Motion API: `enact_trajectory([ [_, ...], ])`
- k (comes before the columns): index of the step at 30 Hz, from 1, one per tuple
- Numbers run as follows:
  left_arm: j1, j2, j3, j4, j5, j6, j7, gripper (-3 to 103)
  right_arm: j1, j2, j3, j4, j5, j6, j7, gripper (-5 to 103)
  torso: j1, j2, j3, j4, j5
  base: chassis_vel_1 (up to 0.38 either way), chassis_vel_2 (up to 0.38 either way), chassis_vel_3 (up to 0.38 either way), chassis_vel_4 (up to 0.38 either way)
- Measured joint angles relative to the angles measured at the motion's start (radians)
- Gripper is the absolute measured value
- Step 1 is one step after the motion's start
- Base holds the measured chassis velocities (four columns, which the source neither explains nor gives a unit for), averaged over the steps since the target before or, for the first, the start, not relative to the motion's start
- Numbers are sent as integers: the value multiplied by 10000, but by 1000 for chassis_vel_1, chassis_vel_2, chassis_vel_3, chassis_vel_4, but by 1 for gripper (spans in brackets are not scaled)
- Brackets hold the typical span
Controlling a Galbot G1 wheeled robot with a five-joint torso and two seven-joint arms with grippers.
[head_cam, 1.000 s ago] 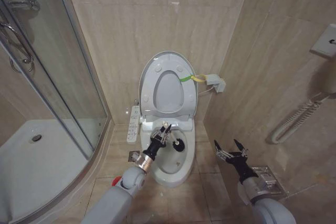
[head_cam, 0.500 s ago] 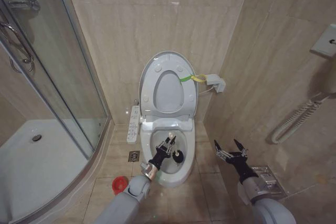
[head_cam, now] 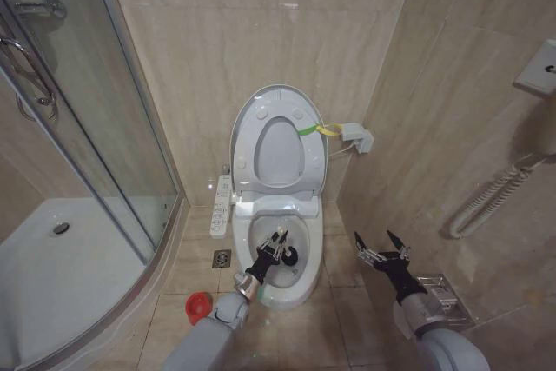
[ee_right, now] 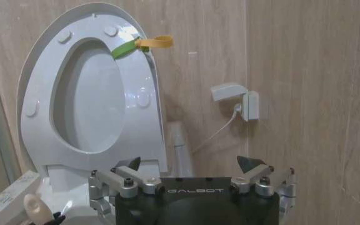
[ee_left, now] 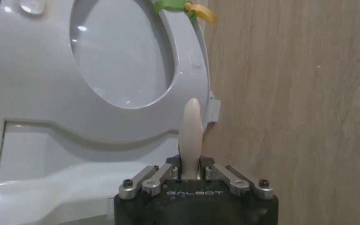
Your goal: Open the toilet lid, clean the toilet bowl with a toilet brush, close the toilet lid, and flush.
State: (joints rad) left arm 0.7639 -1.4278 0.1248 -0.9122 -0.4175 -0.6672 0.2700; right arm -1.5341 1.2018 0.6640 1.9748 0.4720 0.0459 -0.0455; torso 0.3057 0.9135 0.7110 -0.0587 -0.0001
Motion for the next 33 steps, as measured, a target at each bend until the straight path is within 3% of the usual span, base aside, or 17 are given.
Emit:
enact_trajectory([
  [6,-104,61,-74,-25,11,10,20,19,0,-1,0,0,0,0,1,100,2,0,1,1,-1,0,0,0,0],
  [9,67,228,-23,-1172,202,542,-389,19,0,0,0,0,0,0,1,100,3,0,0,0,0,0,0,0,0],
  [15,220,466,38,-2265,922,1135,-1097,19,0,0,0,-1,0,0,0,100,2,-1,1,0,0,0,0,0,0],
  [20,572,771,342,-3519,461,1814,-1495,19,0,0,0,0,0,0,0,100,2,-2,0,1,1,0,0,0,0],
  [33,747,296,397,-2488,-316,908,-699,19,0,0,0,0,0,0,0,100,0,-2,0,2,2,0,0,0,0],
])
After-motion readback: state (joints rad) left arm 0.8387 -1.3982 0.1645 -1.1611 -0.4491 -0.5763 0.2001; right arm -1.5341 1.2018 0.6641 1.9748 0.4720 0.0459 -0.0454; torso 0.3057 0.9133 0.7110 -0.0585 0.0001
